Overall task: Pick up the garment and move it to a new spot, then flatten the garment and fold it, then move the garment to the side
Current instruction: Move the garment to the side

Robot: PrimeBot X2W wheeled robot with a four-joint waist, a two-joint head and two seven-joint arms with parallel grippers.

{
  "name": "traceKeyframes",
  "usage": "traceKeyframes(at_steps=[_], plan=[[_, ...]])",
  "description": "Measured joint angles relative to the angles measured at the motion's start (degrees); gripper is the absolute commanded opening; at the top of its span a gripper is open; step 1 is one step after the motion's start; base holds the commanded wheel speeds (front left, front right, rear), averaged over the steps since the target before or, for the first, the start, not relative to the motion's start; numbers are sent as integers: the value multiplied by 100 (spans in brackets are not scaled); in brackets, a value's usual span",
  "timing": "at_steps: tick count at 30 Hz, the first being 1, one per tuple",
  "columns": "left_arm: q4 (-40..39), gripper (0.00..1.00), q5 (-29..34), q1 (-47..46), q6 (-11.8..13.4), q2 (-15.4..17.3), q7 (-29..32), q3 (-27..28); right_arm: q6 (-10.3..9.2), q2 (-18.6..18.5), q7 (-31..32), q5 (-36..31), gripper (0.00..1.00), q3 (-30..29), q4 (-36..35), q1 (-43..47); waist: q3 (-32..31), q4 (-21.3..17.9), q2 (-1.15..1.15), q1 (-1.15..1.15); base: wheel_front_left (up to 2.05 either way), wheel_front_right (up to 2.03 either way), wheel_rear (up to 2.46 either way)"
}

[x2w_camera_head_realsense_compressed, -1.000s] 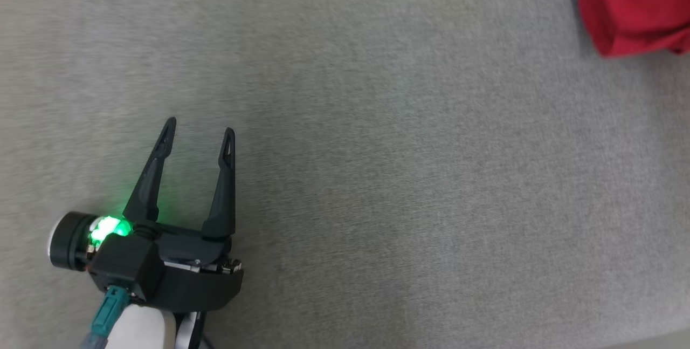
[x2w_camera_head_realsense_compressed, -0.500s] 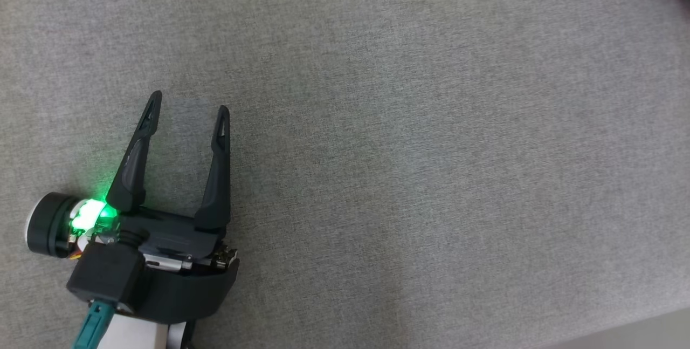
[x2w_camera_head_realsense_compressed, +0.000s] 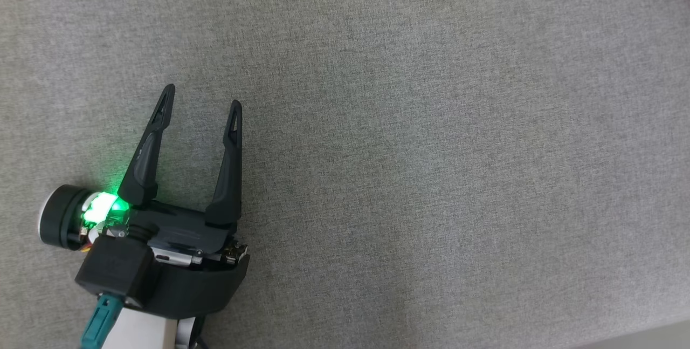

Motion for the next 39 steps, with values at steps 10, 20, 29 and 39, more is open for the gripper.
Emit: traceKeyframes(at_steps=[10, 20, 29, 39], plan=[[296, 100, -158, 231, 80, -107, 18, 176, 0, 679, -1023, 224, 100, -493, 327, -43, -499, 119, 2, 2, 0, 0, 0], [414, 100, -299, 1006, 237, -144, 34, 690, 0, 1750, -1773, 577, 100, -617, -12, 951, -1395, 274, 2, 1, 0, 0, 0], [449, 100, -323, 1536, 253, -180, 33, 893, 0, 2432, -1968, 556, 100, -1279, -717, 2393, -2331, 480, 1, 0, 0, 0, 0], [665, 100, -347, 1706, 205, -230, 34, 858, -1, 3543, -1990, -119, 100, -2529, -2161, 4770, -3101, 873, 0, -1, 0, 0, 0]])
